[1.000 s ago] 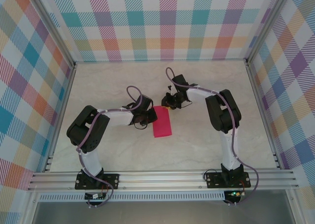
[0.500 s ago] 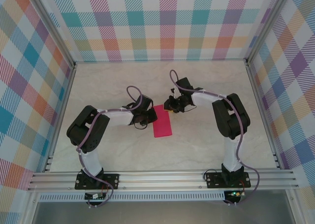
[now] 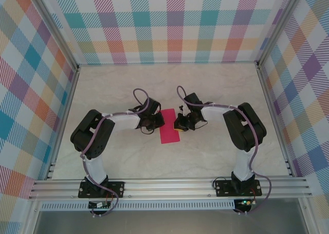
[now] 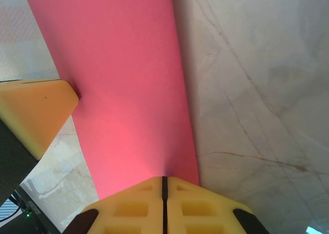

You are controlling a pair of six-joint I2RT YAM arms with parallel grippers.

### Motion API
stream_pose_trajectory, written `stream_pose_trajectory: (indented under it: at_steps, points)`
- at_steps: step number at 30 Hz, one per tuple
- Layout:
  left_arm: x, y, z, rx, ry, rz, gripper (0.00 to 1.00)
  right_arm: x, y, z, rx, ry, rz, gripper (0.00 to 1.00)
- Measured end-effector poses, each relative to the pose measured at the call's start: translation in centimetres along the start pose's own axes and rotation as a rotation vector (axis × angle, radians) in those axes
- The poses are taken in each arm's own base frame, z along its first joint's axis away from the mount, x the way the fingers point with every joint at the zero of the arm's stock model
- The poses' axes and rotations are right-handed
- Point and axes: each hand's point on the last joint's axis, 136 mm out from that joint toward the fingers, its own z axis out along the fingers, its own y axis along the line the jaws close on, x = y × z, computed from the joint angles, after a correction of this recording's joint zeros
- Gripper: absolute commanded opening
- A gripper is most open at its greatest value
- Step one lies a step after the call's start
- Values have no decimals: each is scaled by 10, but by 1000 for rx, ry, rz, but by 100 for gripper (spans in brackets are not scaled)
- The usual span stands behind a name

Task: Fold a paper plane with a square sheet of paper (pick it up from the middle)
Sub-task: First fold in half a square sheet of paper at the center of the table.

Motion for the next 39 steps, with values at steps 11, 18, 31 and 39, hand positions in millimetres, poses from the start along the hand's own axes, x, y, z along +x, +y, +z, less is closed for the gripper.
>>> stream_pose_trajectory:
  at_steps: [11, 18, 31, 39]
  points:
    - [-12, -41, 10, 147, 14, 18, 17, 3, -2, 3, -54, -16, -60, 3]
    - [-17, -53, 32, 196, 32, 20, 17, 5, 0, 3, -82, -25, -88, 3]
    - [-30, -68, 45, 211, 23, 33, 13, 5, 1, 4, -86, -26, -93, 3]
    - [-31, -67, 48, 174, 14, 50, 12, 6, 1, 3, -93, -28, -97, 3]
